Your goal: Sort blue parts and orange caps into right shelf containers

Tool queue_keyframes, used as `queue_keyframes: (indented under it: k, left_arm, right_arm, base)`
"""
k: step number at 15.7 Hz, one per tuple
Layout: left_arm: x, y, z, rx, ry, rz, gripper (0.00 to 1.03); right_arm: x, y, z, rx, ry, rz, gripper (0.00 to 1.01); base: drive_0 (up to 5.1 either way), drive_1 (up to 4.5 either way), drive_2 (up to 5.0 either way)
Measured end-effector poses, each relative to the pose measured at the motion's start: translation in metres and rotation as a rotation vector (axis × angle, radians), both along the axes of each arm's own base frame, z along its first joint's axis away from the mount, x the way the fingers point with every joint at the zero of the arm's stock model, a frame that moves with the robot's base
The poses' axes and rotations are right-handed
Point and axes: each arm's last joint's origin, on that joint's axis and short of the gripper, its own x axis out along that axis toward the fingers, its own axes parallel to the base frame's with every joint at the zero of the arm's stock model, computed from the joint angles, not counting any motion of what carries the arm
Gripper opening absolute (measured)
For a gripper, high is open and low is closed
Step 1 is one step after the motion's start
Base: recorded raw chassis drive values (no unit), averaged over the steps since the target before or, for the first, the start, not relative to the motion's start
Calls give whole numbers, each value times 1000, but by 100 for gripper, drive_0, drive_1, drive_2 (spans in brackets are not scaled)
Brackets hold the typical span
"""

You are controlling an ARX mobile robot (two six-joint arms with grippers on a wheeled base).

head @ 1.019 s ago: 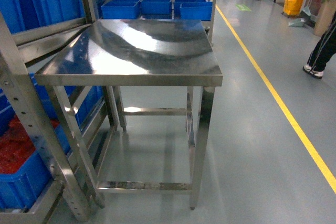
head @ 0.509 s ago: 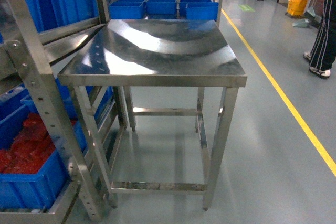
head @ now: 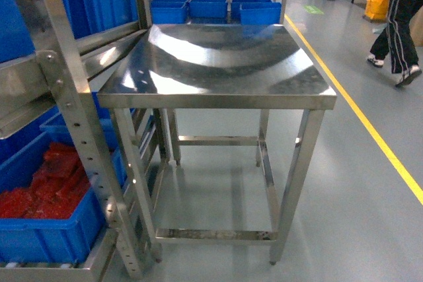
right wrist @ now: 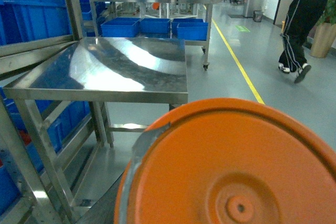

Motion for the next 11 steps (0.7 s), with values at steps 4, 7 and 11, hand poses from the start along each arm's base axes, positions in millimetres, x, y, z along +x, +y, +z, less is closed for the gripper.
queue_keyframes:
  k: [4, 7, 11]
  left_arm:
    - [0, 0, 0, 0, 2, 0, 42]
    - [0, 0, 0, 0, 1, 1, 42]
    - [0, 0, 0, 0, 2, 0, 42]
  right_arm:
    - [0, 0, 0, 0, -1, 0, 43]
    - [0, 0, 0, 0, -4, 0, 43]
    - [0, 0, 0, 0, 3, 0, 43]
  base:
    - [-491, 254, 254]
    - [-503, 243, 243]
    - [-506, 240, 240]
